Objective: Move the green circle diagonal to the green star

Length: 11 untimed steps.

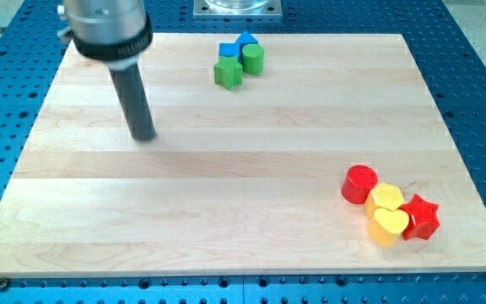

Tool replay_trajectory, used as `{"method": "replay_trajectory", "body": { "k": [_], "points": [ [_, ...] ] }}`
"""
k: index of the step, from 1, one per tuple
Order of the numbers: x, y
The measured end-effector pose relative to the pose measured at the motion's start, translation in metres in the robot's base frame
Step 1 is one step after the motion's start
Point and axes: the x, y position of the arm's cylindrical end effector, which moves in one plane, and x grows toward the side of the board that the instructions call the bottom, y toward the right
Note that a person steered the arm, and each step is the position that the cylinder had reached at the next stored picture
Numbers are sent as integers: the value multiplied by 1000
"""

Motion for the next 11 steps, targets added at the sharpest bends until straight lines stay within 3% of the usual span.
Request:
{"method": "replay_trajectory", "body": {
  "k": [2, 4, 5, 7, 8, 10, 11],
  "points": [
    [-146, 21],
    [-209, 139],
    [-199, 172],
    [-113, 154],
    [-94, 158],
    [31, 158],
    [74, 192]
  ]
}}
